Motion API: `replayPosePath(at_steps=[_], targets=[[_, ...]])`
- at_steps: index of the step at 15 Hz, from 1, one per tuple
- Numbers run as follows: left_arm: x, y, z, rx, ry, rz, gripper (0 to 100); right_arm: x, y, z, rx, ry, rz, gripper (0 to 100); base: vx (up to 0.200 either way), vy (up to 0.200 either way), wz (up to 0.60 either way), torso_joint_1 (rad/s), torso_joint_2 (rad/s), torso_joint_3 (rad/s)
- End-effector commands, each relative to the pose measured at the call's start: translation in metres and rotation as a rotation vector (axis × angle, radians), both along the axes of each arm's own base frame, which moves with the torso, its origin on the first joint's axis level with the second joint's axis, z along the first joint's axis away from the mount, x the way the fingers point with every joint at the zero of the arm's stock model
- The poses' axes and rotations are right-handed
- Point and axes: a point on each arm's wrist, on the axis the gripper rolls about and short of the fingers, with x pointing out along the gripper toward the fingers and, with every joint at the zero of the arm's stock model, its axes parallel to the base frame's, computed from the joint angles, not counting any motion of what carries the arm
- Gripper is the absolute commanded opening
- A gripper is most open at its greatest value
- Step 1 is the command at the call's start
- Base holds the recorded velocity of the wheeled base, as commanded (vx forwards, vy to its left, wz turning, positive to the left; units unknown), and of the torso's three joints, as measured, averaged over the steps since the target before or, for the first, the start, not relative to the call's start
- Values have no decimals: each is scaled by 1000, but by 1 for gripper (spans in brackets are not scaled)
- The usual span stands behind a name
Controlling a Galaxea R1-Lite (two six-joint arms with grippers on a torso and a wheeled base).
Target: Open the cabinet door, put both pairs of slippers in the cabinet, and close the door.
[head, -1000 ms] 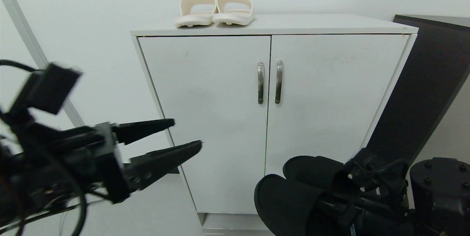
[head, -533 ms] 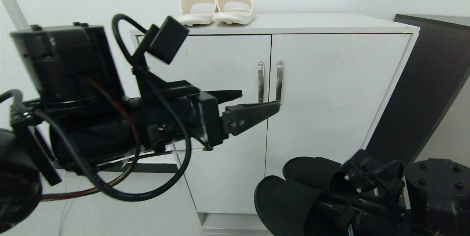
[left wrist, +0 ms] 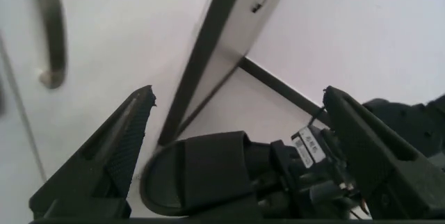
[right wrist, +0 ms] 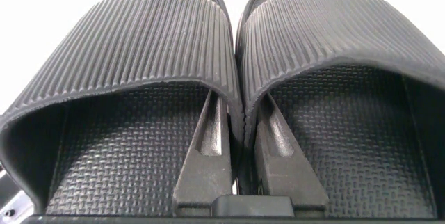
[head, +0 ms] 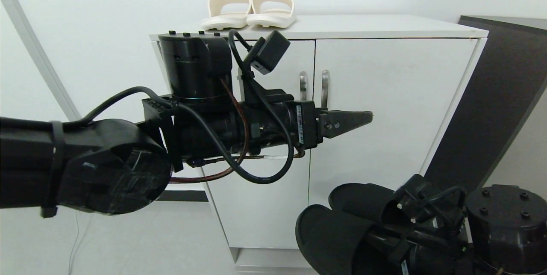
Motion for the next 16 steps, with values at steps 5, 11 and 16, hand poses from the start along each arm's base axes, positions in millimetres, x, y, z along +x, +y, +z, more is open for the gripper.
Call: replayPosePath(at_steps=[5, 11, 16], targets=[[30, 8, -2, -11, 16, 38, 100, 1, 1, -3, -13, 3, 2, 0, 0, 0, 0, 0, 0, 0], [60, -1, -14, -6, 20, 125, 100, 2, 2, -7, -23, 12, 3, 0, 0, 0, 0, 0, 0, 0], [71, -8, -9, -20, 1, 184, 100, 2, 2, -6, -24, 9, -1, 0, 0, 0, 0, 0, 0, 0]])
